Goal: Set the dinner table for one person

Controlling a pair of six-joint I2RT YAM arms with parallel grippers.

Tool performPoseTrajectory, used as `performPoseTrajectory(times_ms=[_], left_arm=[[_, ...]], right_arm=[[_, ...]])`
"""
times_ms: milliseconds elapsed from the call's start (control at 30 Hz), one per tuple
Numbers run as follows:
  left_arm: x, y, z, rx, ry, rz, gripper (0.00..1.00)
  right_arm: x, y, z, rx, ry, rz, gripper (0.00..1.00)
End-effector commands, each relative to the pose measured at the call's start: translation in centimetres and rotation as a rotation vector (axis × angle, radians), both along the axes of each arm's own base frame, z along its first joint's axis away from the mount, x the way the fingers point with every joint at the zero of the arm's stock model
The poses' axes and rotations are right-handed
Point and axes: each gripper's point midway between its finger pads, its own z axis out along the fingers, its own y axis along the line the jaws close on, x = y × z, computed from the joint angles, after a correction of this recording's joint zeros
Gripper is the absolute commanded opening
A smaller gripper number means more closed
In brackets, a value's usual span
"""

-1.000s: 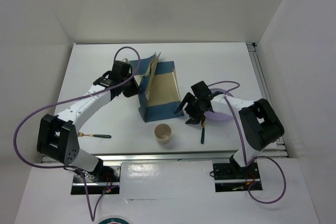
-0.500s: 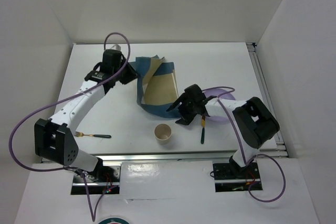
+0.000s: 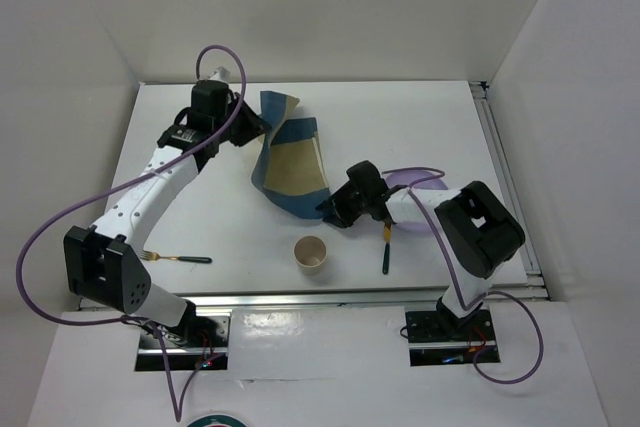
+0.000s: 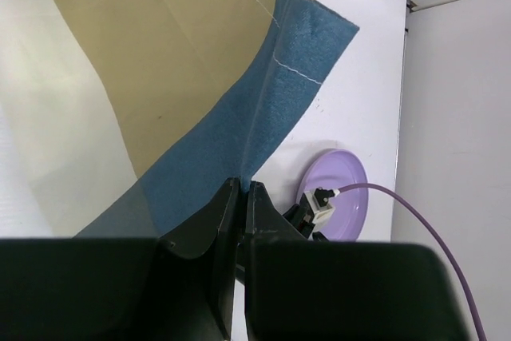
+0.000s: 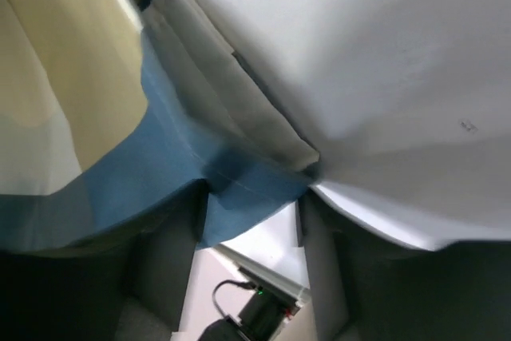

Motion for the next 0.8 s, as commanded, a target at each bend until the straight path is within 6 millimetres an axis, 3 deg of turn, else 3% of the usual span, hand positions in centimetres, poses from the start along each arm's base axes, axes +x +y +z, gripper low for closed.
performPoseTrajectory(times_ms=[0,33,67,167,333,433,467,533,600,767], left_arm=[[0.2,0.2,1.4,-0.013,-0.036,0.006,0.0],[0.2,0.2,1.4,-0.013,-0.036,0.006,0.0],[0.3,0.7,1.4,-0.013,-0.036,0.017,0.0],[0.2,1.5,1.8,-0.022,-0.042,0.039,0.0],[1.1,3.2,3.2,-0.039,-0.07,0.071,0.0],[1.8,4.9,6.1,-0.061,-0.122,0.094,0.0],[1.9,5.4,6.9,-0.062,-0.133,0.106,0.0],[2.2,5.9,9.2,-0.099,-0.172,0.112,0.0],[2.0,6.8,11.4,-0.127,-0.211,0.123,0.0],[0.8,9.4,16.0,-0.208,-0.289,0.179,0.0]], right_arm=[[1.4,0.1,0.5,-0.013,-0.046,-0.061,0.49],[1.7,0.0,1.3,-0.015,-0.059,-0.069,0.4],[1.9,-0.4,1.5,-0.03,-0.072,-0.087,0.23],[2.4,-0.9,2.8,-0.06,-0.107,-0.102,0.02],[4.2,-2.4,6.5,-0.11,-0.223,-0.139,0.0],[6.3,-3.8,11.0,-0.133,-0.349,-0.163,0.0],[7.0,-3.7,14.3,-0.115,-0.422,-0.168,0.0],[7.9,-4.7,17.1,-0.157,-0.509,-0.166,0.0],[8.4,-5.0,21.4,-0.157,-0.601,-0.171,0.0],[8.2,-6.2,28.5,-0.168,-0.778,-0.186,0.0]])
